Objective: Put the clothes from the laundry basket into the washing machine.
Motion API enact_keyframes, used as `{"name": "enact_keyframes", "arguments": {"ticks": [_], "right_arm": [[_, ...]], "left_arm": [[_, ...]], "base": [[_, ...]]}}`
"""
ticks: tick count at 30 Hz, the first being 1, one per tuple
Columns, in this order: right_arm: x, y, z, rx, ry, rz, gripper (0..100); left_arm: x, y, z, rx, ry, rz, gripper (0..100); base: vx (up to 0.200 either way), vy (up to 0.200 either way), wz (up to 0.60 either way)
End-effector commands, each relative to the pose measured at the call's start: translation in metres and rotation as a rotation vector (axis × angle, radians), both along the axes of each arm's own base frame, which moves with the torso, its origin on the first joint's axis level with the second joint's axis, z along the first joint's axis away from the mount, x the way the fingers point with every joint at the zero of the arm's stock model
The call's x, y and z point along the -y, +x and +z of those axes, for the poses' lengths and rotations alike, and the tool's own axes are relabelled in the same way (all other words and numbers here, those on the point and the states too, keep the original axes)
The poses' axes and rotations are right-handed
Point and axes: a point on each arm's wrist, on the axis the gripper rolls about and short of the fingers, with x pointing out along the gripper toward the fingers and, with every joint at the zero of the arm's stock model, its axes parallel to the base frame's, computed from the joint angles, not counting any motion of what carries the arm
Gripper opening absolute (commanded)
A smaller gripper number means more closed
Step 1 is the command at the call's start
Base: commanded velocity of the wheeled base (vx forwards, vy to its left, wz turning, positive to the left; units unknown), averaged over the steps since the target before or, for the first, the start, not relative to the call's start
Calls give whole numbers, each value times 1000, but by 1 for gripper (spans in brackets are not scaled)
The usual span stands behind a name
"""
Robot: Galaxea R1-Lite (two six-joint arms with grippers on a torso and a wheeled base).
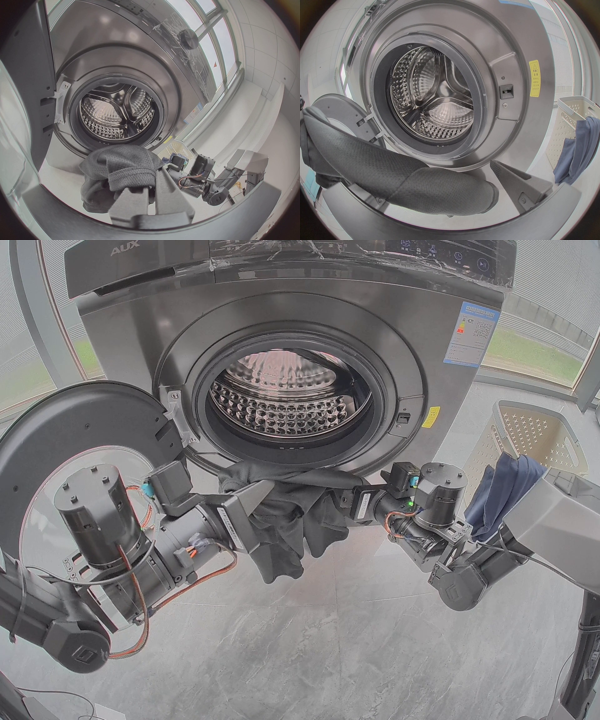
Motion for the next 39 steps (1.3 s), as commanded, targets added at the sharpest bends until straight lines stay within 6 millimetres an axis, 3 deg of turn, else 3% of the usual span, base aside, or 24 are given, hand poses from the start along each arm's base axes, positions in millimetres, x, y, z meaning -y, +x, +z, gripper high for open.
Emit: {"name": "enact_keyframes", "arguments": {"ticks": [1,9,11,12,19,25,30,39], "right_arm": [[-1,-2,0,-1,0,5,100],[-1,-4,-5,-14,-9,8,100],[-4,-3,-12,-28,-14,13,100],[-10,-1,-25,-47,-27,24,100],[-38,-15,-60,-106,-66,95,100],[-38,-33,-76,-144,-102,130,100],[-30,-46,-73,-155,-115,140,100],[-22,-80,-38,-108,-113,212,100]], "left_arm": [[-2,-3,-3,-10,11,0,0],[-1,-21,-9,-19,40,-54,0],[1,-26,-9,-19,40,-72,0],[2,-28,-10,-22,41,-78,0],[2,-21,-7,-17,31,-54,0],[-3,-8,-3,-5,19,9,0],[-6,2,-3,-4,14,67,0],[-5,5,-1,3,7,81,0]], "base": [[0,0,0],[0,0,0],[0,0,0],[0,0,0],[0,0,0],[0,0,0],[0,0,0],[0,0,0]]}}
